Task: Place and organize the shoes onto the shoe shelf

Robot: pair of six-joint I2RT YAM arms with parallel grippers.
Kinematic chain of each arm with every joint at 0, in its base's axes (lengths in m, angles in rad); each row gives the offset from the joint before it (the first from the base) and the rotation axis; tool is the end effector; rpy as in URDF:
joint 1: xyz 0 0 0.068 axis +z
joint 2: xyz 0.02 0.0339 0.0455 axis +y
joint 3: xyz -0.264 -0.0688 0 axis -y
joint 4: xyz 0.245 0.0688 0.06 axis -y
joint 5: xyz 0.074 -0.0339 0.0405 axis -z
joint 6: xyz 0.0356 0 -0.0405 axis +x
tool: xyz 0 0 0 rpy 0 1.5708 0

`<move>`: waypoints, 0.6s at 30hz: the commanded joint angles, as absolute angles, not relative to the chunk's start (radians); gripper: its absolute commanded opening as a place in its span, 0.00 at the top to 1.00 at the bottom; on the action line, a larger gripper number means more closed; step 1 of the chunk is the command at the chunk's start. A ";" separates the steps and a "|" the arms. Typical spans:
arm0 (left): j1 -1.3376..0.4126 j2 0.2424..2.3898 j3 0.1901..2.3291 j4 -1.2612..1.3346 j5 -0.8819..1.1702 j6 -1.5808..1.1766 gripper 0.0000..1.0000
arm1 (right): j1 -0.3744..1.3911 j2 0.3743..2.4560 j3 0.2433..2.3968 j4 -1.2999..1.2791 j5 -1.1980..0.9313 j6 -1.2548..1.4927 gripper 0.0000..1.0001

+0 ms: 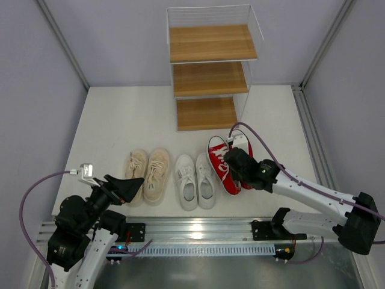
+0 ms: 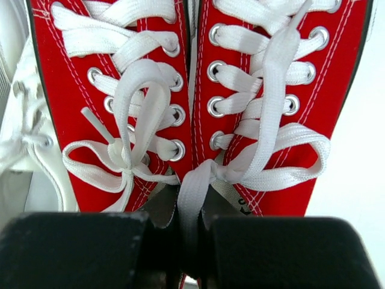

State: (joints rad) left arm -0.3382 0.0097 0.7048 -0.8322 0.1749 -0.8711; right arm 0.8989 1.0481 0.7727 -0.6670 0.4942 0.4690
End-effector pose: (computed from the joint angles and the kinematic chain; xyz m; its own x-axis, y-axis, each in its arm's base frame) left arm 0.0109 -0.0104 0.3041 -0.4574 -0.6377 -0.6197 0.2165 0.5961 -0.7732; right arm 0.1391 0.1478 0.2481 -0.6822 -0.2184 -0.6978 -0.2322 0.9697 -0.0766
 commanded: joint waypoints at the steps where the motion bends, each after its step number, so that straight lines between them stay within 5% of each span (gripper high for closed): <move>1: -0.337 -0.012 0.739 -0.833 0.163 -0.842 0.00 | 0.833 1.109 0.917 -0.395 0.509 0.342 0.96; 18: -0.337 -0.009 0.816 -0.876 0.141 -0.824 0.00 | 0.647 1.558 1.180 -0.052 0.290 0.264 0.96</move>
